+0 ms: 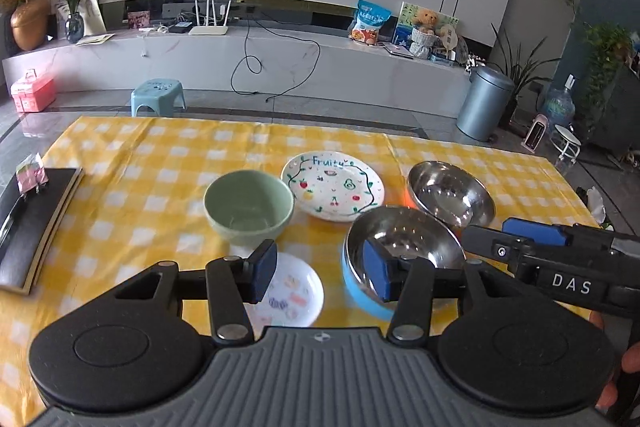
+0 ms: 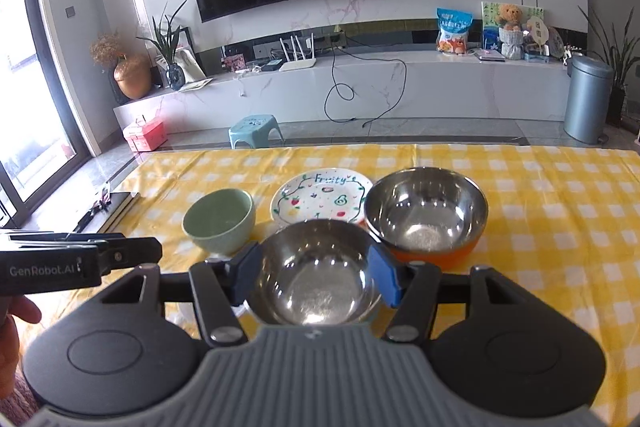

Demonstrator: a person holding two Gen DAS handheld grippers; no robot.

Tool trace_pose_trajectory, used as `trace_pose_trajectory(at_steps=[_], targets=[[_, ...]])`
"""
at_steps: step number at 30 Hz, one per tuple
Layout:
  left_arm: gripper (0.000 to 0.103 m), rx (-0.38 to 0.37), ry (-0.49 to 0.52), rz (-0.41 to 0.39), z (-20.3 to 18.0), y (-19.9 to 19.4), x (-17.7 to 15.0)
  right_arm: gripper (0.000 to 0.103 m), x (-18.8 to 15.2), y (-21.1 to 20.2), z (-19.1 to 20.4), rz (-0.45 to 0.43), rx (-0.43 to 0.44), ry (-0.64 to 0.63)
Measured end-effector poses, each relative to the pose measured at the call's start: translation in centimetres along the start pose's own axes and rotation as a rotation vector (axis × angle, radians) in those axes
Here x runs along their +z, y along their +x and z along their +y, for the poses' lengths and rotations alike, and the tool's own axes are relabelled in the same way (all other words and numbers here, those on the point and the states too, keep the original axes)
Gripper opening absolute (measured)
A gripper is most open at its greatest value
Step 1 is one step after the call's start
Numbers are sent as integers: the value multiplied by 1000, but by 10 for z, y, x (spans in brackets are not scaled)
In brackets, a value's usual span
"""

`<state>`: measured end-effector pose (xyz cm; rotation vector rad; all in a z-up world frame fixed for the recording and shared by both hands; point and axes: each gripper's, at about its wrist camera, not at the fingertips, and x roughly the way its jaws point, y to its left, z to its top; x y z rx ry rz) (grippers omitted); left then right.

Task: Organize plates and bowls
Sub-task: 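Grasp the white 'Fruity' plate rim with both grippers and lift it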

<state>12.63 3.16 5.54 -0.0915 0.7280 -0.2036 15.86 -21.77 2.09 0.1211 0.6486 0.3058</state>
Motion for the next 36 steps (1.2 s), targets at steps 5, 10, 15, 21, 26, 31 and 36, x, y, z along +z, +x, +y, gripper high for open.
trace_pose_trajectory(at_steps=[5, 10, 15, 21, 26, 31, 36], targets=[[57, -52, -23, 37, 9, 28, 24, 59, 25, 30, -10, 36, 11, -12], [57, -108, -69, 86, 21, 64, 44, 56, 50, 66, -26, 98, 56, 24], [57, -151, -89, 136, 31, 105, 64, 49, 76, 107, -39, 165, 94, 42], [57, -143, -82, 212, 43, 158, 93, 47, 106, 166, -56, 287, 132, 68], [53, -111, -87, 333, 53, 206, 103, 39, 121, 215, -66, 397, 123, 84], [42, -71, -67, 421, 59, 237, 104, 32, 127, 258, -73, 511, 75, 45], [41, -53, -30, 479, 59, 254, 101, 25, 124, 285, -80, 606, 27, 18]])
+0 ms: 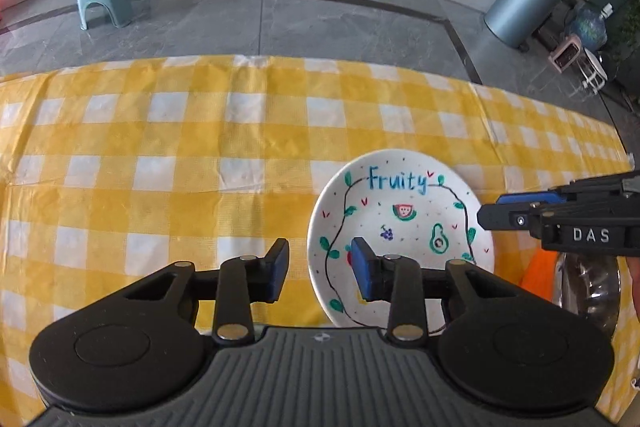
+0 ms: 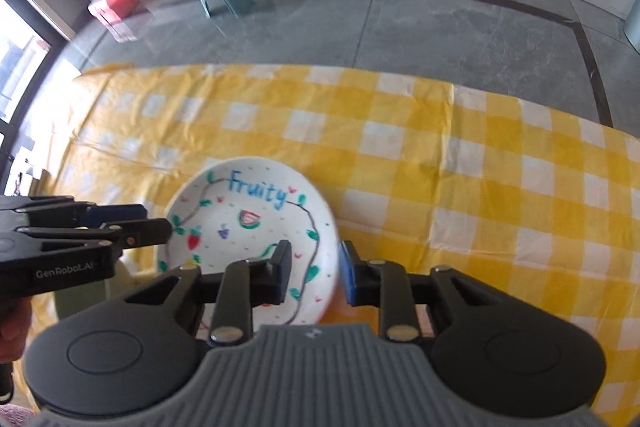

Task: Organize plates and bowls
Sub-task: 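Grasp the white 'Fruity' plate rim with both grippers and lift it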

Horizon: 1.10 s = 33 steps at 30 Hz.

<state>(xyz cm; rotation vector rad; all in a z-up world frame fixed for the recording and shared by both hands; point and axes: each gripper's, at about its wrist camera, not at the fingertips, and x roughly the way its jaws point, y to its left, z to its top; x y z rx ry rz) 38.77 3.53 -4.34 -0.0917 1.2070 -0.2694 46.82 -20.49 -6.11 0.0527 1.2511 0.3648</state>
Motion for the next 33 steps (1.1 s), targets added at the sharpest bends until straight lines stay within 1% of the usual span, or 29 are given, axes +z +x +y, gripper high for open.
trace_pose_trajectory(at_steps=[3, 5, 7, 9, 11, 12, 13, 17, 20, 24, 28, 29, 33], targets=[[41, -28, -19, 29, 3, 6, 2, 25, 5, 10, -6, 51, 2, 12], [40, -25, -14, 47, 3, 10, 3, 24, 5, 15, -9, 78, 16, 15], [35, -23, -14, 57, 3, 13, 3, 23, 5, 21, -10, 99, 15, 17], [31, -25, -15, 52, 4, 13, 3, 21, 4, 24, -13, 114, 32, 27], [23, -31, -25, 52, 5, 13, 3, 20, 4, 24, -15, 110, 43, 37], [21, -40, -33, 52, 6, 14, 3, 19, 3, 24, -16, 108, 47, 45], [21, -41, -40, 51, 6, 14, 2, 16, 3, 24, -17, 108, 59, 54], [20, -24, -47, 37, 4, 12, 1, 14, -1, 22, -20, 80, 68, 92], [20, -12, -61, 9, 2, 7, 1, 13, -2, 21, -22, 58, 78, 125], [20, -23, -92, -7, 4, 0, 9, 12, -3, 15, -25, 34, 94, 157], [19, -15, -107, -36, 5, -6, 12, 11, -4, 8, -26, 0, 114, 181], [16, -9, -113, -42, 6, -7, 12, 11, -4, 7, -26, -10, 119, 186], [15, -26, -150, -63, 12, -12, 11, 9, -8, 1, -29, -52, 149, 224]])
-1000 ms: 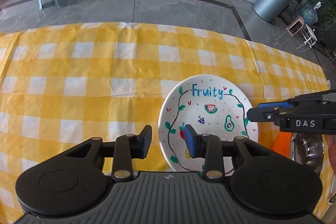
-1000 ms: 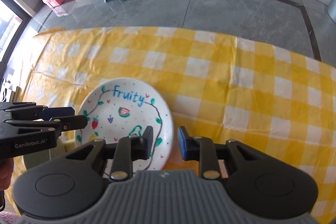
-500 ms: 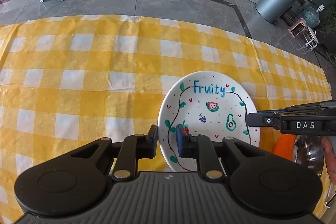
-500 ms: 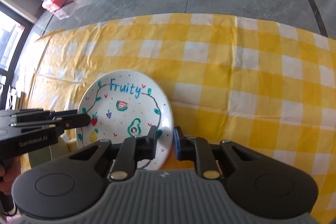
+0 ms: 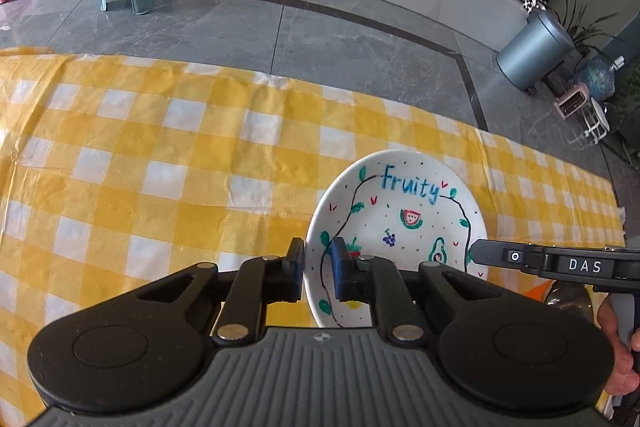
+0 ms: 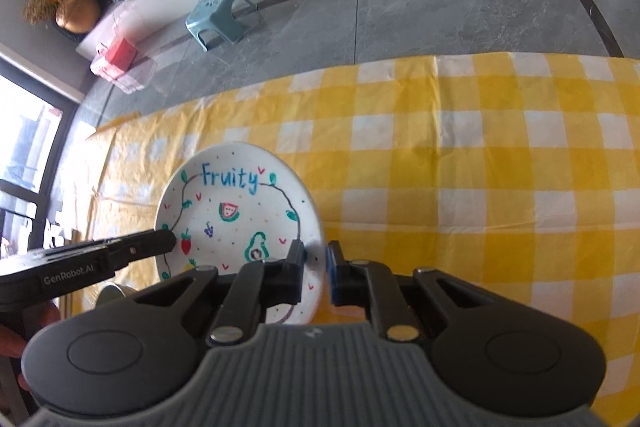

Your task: Organize plates and bowls

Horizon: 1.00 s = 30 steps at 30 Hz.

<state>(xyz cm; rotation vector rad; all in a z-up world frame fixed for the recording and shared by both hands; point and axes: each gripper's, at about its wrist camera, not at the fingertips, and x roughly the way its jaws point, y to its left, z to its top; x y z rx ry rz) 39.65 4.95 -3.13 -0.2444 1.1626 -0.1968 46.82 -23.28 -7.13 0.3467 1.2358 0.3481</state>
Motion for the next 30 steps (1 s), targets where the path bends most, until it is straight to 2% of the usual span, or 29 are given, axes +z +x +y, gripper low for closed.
trace_pose_trajectory(at_steps=[9, 17, 23, 30], targets=[[14, -3, -41, -35, 2, -18, 3, 7, -2, -21, 4, -57, 36, 35], [14, 0, -42, -59, -4, -52, -7, 7, -15, -54, 20, -86, 45, 32], [14, 0, -50, -77, -5, -90, -29, 7, -41, -87, 39, -102, 55, 20], [14, 17, -68, -87, 2, -132, -72, 6, -96, -120, 62, -102, 83, -4]])
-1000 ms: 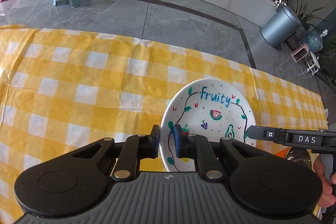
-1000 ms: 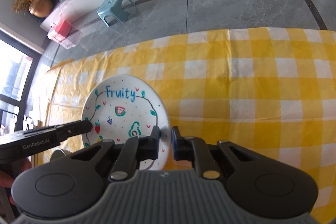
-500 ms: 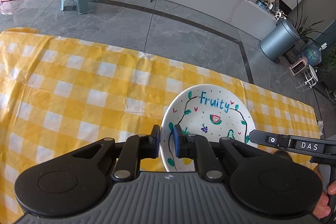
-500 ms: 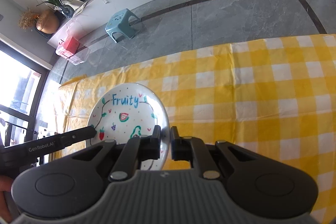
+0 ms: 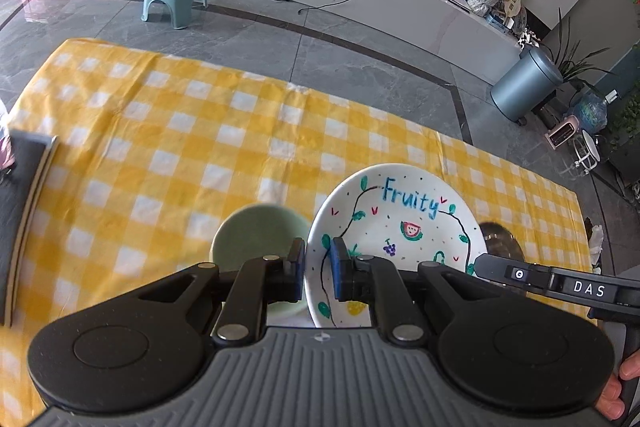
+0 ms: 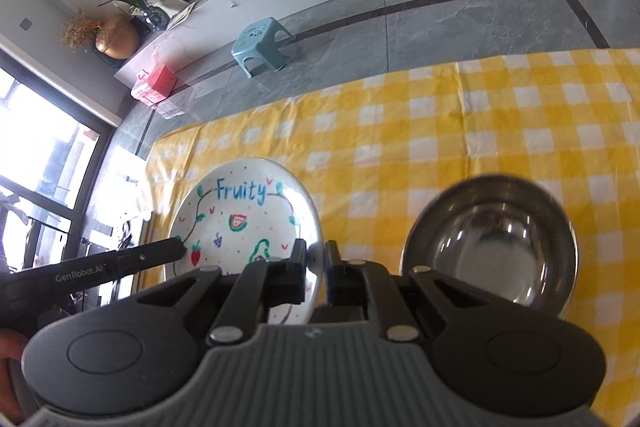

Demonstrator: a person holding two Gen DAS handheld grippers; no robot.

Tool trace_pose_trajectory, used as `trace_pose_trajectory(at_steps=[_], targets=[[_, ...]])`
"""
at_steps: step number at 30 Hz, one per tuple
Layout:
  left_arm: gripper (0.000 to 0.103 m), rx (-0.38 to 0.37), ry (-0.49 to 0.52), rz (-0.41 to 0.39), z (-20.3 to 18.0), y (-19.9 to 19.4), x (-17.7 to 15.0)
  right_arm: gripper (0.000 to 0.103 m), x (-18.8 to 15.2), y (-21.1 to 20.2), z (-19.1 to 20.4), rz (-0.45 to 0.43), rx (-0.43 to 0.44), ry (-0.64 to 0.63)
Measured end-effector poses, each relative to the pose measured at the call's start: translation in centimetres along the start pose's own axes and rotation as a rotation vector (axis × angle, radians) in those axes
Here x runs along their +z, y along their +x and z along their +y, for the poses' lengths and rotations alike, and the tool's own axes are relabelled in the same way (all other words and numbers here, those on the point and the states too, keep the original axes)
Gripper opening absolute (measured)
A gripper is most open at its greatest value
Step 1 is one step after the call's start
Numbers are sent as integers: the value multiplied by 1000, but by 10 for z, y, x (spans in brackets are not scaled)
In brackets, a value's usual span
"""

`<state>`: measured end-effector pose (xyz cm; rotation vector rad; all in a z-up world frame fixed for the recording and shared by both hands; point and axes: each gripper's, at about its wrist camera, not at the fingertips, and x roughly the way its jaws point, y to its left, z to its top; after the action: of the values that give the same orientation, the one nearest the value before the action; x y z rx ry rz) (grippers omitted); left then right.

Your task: Organize plates and bowls

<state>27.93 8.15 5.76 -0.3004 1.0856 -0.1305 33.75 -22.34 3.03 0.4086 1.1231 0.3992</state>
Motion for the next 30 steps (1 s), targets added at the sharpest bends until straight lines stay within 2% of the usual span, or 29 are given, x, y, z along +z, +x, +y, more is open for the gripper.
trace_pose_trajectory(at_steps=[7, 12, 22, 30], targets=[[14, 6, -30, -19, 13, -45, -52, 6, -61, -27, 21, 11, 39, -17], [14, 10, -59, -20, 26, -63, -93, 7, -110, -36, 29, 29, 54, -30], [14, 5, -152, 20, 62, -47, -167, 6, -186, -18, 21, 66, 42, -32], [14, 21, -173, -4, 77, -24, -202, 6, -217, 10, 9, 63, 11, -41]])
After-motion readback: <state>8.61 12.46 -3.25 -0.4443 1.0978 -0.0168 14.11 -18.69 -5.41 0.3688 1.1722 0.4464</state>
